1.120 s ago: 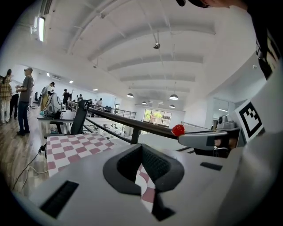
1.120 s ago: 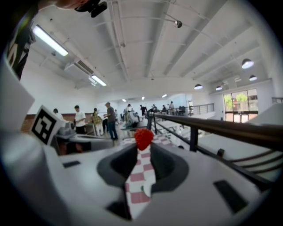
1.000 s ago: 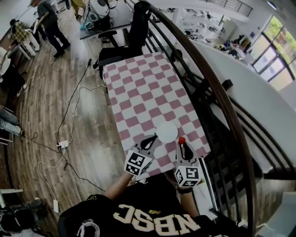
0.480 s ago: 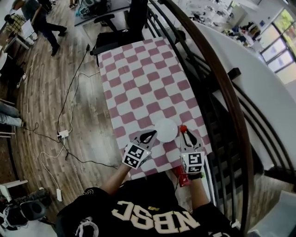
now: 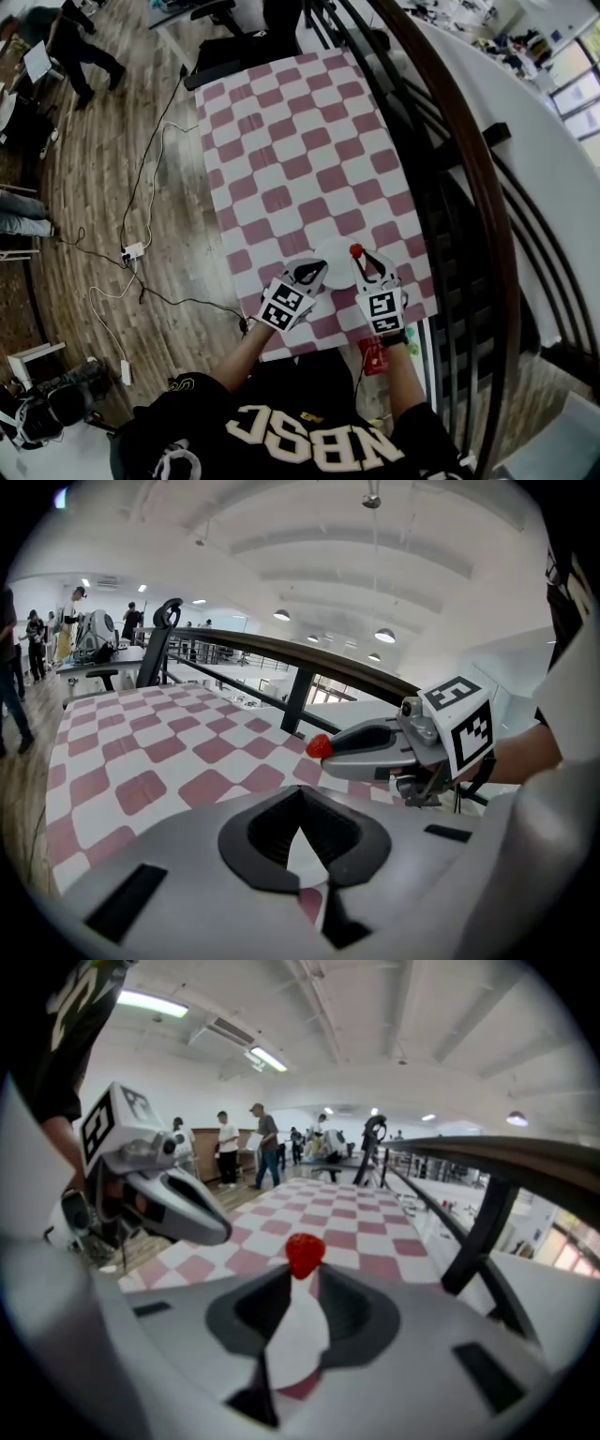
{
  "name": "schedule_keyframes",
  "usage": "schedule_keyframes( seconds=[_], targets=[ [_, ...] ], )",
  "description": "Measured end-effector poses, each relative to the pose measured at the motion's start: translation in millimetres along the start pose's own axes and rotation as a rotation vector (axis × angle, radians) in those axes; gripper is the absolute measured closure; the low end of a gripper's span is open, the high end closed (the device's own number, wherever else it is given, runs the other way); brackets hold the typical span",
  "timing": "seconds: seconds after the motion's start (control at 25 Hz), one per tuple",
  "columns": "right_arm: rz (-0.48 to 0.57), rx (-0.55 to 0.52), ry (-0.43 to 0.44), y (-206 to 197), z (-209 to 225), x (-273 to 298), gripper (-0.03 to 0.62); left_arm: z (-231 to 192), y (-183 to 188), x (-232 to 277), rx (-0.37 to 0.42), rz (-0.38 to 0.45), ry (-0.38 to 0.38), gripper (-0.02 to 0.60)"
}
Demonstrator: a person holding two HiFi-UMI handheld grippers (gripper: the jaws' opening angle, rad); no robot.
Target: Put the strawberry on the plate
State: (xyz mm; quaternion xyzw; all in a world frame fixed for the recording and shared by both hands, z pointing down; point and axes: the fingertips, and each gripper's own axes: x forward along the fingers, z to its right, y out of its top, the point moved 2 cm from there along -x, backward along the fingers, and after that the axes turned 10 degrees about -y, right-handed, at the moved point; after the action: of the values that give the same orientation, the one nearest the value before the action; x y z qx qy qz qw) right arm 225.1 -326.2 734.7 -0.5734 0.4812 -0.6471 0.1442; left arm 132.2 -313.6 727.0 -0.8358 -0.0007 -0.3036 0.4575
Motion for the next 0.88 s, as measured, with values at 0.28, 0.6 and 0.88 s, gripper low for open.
schedule_keyframes(
  seconds=[0.28, 0.6, 0.88],
  targets=[
    [-0.124, -0.11, 0.074, -45.0, -24.3, 38.4, 0.496, -21.8, -18.0, 13.3, -0.045, -0.03, 0.034, 0.572],
    [-0.244, -0.171, 0.107, -69.7, -48.3, 57.9, 0.496, -37.5, -33.2, 7.8, -0.088, -0.049, 0.081, 0.572],
    [-0.409, -0.098, 0.084, -98.8, -58.0, 68.3, 0.496, -35.2, -20.3, 2.3, -0.113, -0.004, 0.085, 0.572]
  ],
)
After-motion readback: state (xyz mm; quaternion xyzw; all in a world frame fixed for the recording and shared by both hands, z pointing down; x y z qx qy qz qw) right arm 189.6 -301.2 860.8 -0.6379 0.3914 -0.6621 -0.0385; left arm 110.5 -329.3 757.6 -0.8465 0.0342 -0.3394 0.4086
